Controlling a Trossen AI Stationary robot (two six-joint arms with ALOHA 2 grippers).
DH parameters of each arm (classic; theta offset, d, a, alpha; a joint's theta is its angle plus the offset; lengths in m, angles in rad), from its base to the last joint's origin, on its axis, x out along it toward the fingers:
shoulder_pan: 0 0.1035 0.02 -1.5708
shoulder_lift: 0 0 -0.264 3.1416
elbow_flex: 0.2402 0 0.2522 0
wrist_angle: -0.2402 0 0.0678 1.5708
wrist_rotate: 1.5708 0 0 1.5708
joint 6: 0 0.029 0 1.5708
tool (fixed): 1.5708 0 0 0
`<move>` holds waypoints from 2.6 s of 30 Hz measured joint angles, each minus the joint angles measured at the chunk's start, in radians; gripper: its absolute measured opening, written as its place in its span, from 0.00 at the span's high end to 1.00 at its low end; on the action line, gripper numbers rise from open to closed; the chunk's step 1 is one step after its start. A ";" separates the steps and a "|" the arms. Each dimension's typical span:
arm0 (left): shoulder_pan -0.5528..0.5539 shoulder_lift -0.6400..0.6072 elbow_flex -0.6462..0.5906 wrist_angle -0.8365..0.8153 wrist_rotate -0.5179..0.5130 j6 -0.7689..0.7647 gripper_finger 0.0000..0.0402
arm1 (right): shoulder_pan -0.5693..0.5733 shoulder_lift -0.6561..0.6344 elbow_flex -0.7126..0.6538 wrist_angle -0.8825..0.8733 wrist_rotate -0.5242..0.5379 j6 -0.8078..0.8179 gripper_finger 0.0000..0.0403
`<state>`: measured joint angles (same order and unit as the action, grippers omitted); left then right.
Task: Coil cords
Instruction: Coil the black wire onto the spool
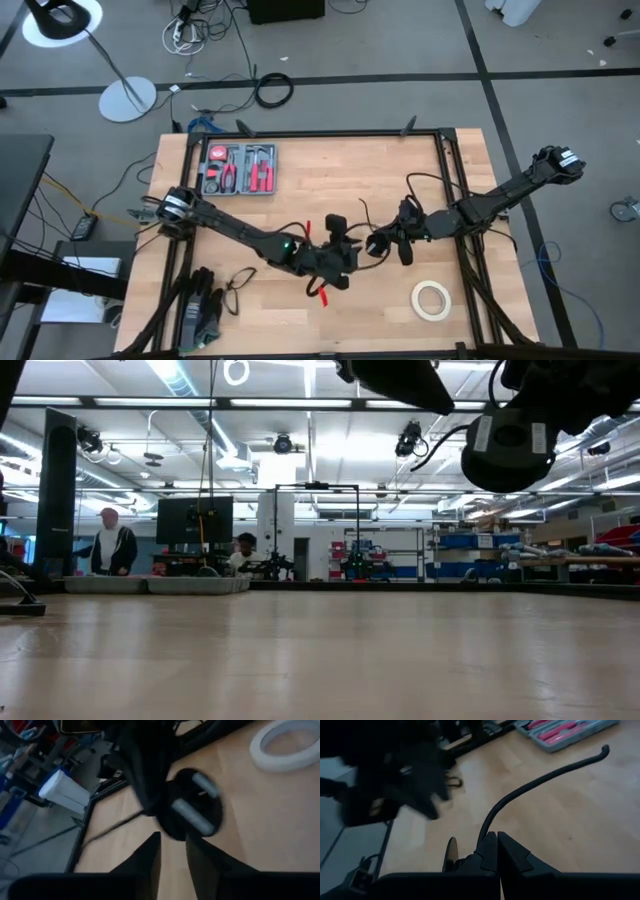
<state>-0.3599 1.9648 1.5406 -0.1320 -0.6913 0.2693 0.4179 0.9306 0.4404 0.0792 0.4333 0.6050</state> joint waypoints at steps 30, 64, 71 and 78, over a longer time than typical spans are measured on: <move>0.136 0.006 0.022 -0.067 -0.113 0.490 0.66 | -0.003 0.017 0.000 0.062 -0.116 -0.032 1.00; 0.154 0.006 0.021 0.009 -0.107 0.610 0.76 | -0.017 0.016 0.000 0.106 -0.165 -0.066 1.00; 0.148 0.006 0.021 0.006 -0.113 0.449 0.98 | -0.027 0.016 0.000 0.105 -0.164 -0.066 1.00; 0.130 0.006 0.021 -0.097 -0.082 0.130 0.99 | -0.029 0.016 0.000 0.110 -0.138 -0.084 1.00</move>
<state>-0.2298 1.9709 1.5616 -0.2295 -0.7737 0.3996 0.3885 0.9470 0.4408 0.1896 0.2952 0.5208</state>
